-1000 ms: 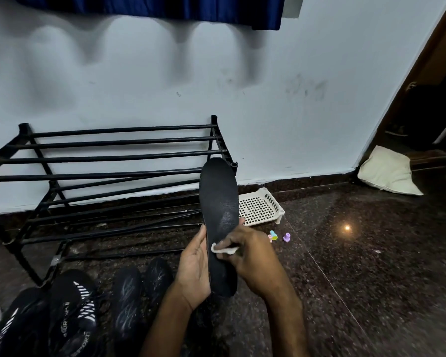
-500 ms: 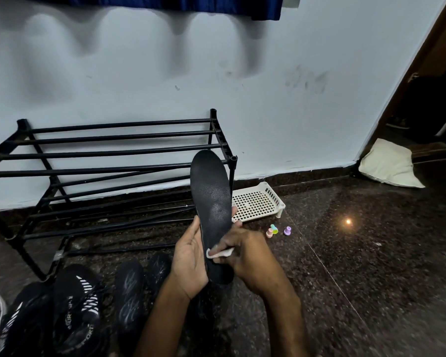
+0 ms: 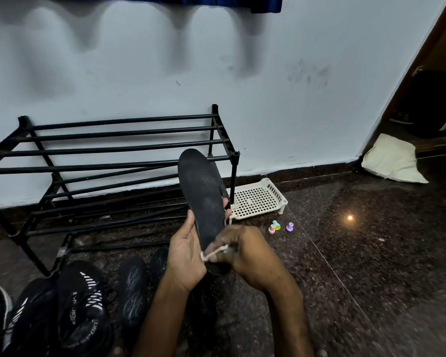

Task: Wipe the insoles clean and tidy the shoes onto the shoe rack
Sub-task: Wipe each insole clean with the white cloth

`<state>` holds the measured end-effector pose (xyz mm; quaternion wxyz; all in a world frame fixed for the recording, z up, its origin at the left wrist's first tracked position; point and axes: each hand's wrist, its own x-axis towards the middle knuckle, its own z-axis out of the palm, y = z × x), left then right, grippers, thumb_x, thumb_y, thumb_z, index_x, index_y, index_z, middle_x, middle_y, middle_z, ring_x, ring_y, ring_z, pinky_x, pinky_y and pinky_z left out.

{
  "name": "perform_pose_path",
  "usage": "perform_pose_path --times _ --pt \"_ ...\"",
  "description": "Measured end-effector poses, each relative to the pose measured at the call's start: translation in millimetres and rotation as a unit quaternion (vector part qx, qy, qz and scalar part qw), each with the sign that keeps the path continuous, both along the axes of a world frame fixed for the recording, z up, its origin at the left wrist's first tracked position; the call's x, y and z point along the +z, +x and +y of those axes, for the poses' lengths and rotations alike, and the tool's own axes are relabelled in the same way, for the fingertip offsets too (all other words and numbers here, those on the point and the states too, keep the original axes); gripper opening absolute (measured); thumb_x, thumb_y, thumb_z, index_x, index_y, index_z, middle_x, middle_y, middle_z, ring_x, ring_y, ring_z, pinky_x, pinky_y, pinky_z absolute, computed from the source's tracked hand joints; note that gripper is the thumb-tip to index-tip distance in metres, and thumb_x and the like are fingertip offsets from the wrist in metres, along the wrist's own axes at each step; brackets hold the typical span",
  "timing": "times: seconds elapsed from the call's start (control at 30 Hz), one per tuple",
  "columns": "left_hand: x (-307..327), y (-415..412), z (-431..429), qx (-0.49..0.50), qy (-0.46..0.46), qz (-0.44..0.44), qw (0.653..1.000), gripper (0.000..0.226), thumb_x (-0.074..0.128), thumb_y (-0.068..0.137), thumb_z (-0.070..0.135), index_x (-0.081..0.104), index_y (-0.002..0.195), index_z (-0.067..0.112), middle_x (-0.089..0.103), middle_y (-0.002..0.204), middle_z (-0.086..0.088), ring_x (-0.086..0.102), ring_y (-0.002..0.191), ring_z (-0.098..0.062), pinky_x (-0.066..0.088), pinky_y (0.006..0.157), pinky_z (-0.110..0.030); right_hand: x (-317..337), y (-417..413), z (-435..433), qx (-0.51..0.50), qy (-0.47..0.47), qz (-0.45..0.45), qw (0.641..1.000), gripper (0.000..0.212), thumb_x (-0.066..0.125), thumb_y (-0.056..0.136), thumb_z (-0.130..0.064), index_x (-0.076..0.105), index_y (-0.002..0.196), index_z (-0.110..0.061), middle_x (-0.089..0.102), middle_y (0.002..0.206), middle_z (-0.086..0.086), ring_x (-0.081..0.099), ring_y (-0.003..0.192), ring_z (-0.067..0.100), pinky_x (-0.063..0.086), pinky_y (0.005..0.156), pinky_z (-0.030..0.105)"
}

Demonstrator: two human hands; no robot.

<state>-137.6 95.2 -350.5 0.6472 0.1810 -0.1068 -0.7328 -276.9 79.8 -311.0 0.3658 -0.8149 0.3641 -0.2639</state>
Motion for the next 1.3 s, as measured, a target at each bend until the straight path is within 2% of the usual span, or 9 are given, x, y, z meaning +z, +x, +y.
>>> perform_pose_path --times 0.1,0.27,0.37,0.53,0.7,0.97,1.07,1.2,1.3 --pt "1 0 2 -0.001 0.004 0.000 1.000 0.060 0.032 0.103 0.044 0.053 0.138 -0.001 0.045 0.150 -0.016 0.044 0.138 -0.027 0.040 0.110 -0.041 -4 9 -2 -0.067 -0.110 -0.041 0.991 0.018 0.079 0.075 -0.011 0.078 0.086 -0.025 0.068 0.088 -0.016 0.063 0.087 0.002 0.053 0.085 0.029" --pt "-9 8 -2 -0.024 0.005 0.013 1.000 0.059 0.032 0.105 0.044 0.042 0.146 0.002 0.039 0.154 -0.013 0.032 0.144 -0.028 0.035 0.115 -0.046 -8 -3 0 0.001 0.000 0.014 1.000 0.020 0.084 0.069 -0.018 0.077 0.083 -0.031 0.068 0.083 -0.019 0.066 0.081 0.003 0.054 0.084 0.036" --pt "-9 1 2 -0.028 0.011 -0.002 1.000 0.058 0.033 0.104 0.042 0.056 0.134 -0.002 0.057 0.138 -0.019 0.056 0.127 -0.031 0.050 0.101 -0.043 -3 0 -9 -0.083 -0.121 0.023 0.989 0.018 0.079 0.076 -0.023 0.072 0.087 -0.035 0.067 0.089 -0.020 0.062 0.089 -0.002 0.044 0.096 0.051" --pt "-5 -7 12 -0.100 -0.040 -0.044 0.993 0.052 0.086 0.073 0.028 0.071 0.115 0.001 0.070 0.112 -0.022 0.071 0.096 -0.034 0.056 0.083 -0.053 31 1 -36 -0.211 -0.290 0.019 0.933 0.015 0.076 0.082 -0.021 0.073 0.092 -0.032 0.066 0.095 -0.014 0.061 0.092 0.009 0.037 0.102 0.056" --pt "3 -12 15 -0.125 -0.050 -0.059 0.989 0.061 0.095 0.057 0.025 0.074 0.109 0.001 0.071 0.108 -0.023 0.072 0.091 -0.037 0.058 0.073 -0.055 47 -5 -48 -0.195 -0.287 0.016 0.938 0.019 0.075 0.082 -0.017 0.073 0.094 -0.032 0.064 0.094 -0.014 0.060 0.089 0.007 0.042 0.096 0.055" --pt "0 1 5 -0.056 -0.018 -0.003 0.998 0.059 0.035 0.105 0.041 0.044 0.143 -0.003 0.041 0.150 -0.021 0.047 0.135 -0.032 0.046 0.104 -0.043 -11 7 7 -0.094 -0.142 0.043 0.985 0.015 0.073 0.082 -0.023 0.075 0.091 -0.036 0.064 0.097 -0.018 0.056 0.101 -0.003 0.000 0.116 0.056" --pt "-13 2 7 -0.082 0.003 -0.007 0.997 0.048 0.051 0.101 0.033 0.058 0.132 -0.003 0.059 0.133 -0.023 0.058 0.123 -0.032 0.047 0.101 -0.044 -3 10 -3 -0.143 -0.198 0.031 0.969 0.014 0.072 0.084 -0.022 0.074 0.092 -0.033 0.063 0.096 -0.016 0.058 0.097 0.002 0.004 0.117 0.057" --pt "-8 -6 12 -0.125 -0.030 -0.073 0.989 0.060 0.095 0.058 0.026 0.074 0.108 0.001 0.072 0.102 -0.022 0.072 0.085 -0.035 0.059 0.072 -0.052 32 8 -34 -0.193 -0.283 0.012 0.940 0.014 0.073 0.085 -0.021 0.074 0.094 -0.032 0.063 0.096 -0.014 0.059 0.094 0.008 0.009 0.116 0.061" --pt "-7 -9 13 -0.150 -0.035 -0.097 0.983 0.066 0.091 0.064 0.032 0.069 0.118 0.001 0.067 0.117 -0.025 0.070 0.095 -0.038 0.058 0.071 -0.050 65 0 -60 -0.229 -0.310 0.005 0.923 0.014 0.073 0.085 -0.019 0.073 0.096 -0.028 0.064 0.099 -0.009 0.060 0.095 0.013 0.009 0.116 0.060"
